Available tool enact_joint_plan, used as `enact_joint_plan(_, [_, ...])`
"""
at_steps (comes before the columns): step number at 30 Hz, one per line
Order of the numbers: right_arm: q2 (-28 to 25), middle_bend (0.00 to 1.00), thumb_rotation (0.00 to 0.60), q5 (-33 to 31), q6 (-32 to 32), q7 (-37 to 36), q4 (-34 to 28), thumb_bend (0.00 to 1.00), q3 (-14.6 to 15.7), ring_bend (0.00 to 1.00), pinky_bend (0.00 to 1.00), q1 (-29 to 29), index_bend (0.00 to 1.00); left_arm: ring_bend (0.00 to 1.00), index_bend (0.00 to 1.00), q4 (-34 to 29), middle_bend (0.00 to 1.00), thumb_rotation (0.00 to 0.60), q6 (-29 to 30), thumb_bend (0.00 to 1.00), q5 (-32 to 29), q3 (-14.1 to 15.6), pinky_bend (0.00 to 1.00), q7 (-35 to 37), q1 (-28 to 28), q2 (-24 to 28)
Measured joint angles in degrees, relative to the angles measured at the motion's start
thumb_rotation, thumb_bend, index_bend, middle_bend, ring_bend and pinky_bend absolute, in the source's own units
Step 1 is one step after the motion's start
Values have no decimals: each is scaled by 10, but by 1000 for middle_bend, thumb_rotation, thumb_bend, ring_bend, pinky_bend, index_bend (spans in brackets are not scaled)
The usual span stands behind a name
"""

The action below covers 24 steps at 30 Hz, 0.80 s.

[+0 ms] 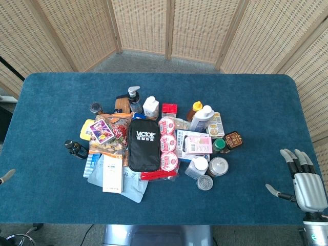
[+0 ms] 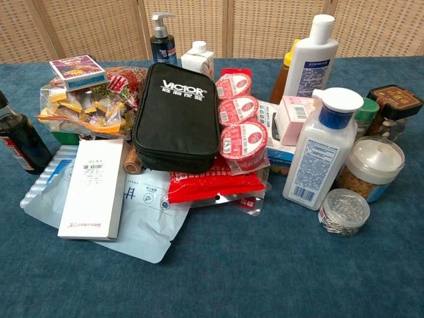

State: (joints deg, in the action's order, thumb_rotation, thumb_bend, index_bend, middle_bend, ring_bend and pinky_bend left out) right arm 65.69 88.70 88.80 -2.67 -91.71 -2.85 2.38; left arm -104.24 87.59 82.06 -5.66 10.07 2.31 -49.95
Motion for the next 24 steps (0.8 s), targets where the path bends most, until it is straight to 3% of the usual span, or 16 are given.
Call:
enact_joint_plan(8, [-5, 0, 472, 8, 1, -30, -7, 0, 6, 0, 0, -3, 0, 0, 0, -7, 0, 600, -2, 0, 3, 1, 0, -10, 4, -2])
enact_joint_plan(15, [1, 0, 484, 29, -32, -150, -14, 0, 11, 0, 0, 22, 0, 0, 0, -8, 0, 600, -10, 0, -2, 1, 0, -22, 8, -6])
enact_joint_plan(24, [36, 0, 489, 64, -68, -212, 6, 0, 12, 0, 0, 68, 0, 0, 0, -7, 0, 600, -9, 0, -22, -5, 0, -26, 7, -8])
